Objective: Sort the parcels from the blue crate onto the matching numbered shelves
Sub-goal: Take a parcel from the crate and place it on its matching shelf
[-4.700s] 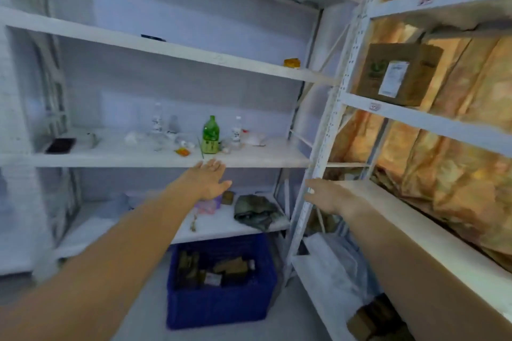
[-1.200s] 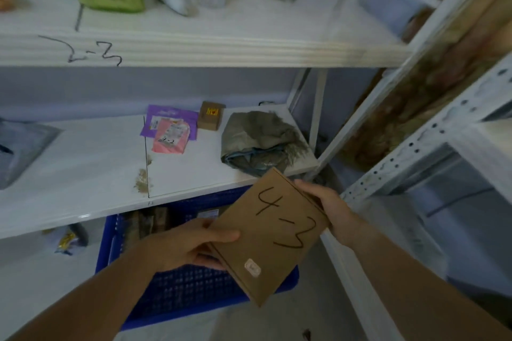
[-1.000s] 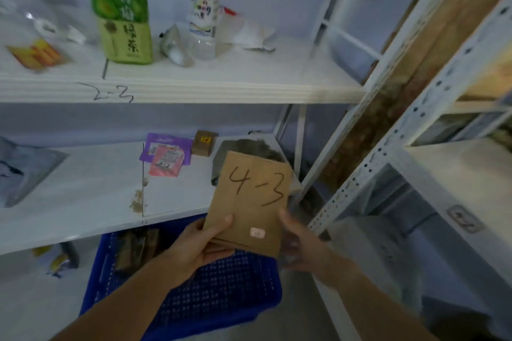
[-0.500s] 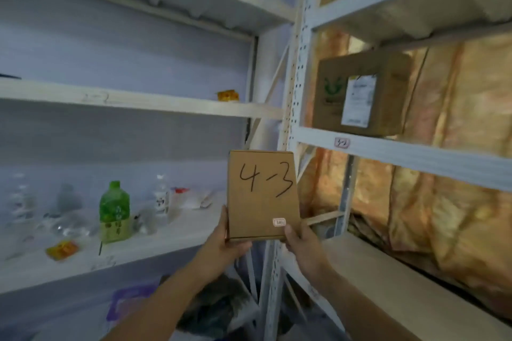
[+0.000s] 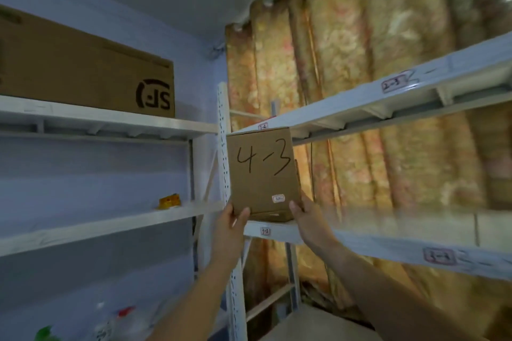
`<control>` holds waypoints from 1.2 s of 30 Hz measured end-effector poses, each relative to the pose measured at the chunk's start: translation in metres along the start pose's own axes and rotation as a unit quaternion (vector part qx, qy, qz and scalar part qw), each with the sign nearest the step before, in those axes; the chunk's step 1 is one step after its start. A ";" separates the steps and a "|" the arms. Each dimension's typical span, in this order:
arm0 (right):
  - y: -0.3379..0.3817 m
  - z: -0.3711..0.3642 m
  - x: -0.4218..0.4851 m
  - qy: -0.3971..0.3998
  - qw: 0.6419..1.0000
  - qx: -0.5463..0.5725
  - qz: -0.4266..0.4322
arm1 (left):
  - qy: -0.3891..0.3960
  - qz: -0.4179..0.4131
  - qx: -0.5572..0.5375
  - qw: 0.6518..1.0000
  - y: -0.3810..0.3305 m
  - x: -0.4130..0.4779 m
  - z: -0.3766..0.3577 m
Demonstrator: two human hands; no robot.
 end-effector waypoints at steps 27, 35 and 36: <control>0.038 0.254 -0.221 -0.283 0.792 -0.540 -0.022 | 0.225 -0.091 -0.089 0.966 -0.050 -0.176 -0.266; -0.058 0.243 -0.322 -0.187 0.738 -0.626 -0.166 | 0.318 0.015 -0.049 0.947 0.054 -0.256 -0.278; -0.071 0.239 -0.329 -0.177 0.746 -0.616 -0.182 | 0.329 0.039 -0.040 0.943 0.071 -0.262 -0.276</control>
Point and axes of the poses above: each hand's wrist, its own x-axis towards the middle knuckle, its own z-axis out of the back of the hand, y = z × x, the point moved 6 cm from there along x, towards the middle knuckle, and after that the axes turned 5 degrees about x, right-handed, at the moved point
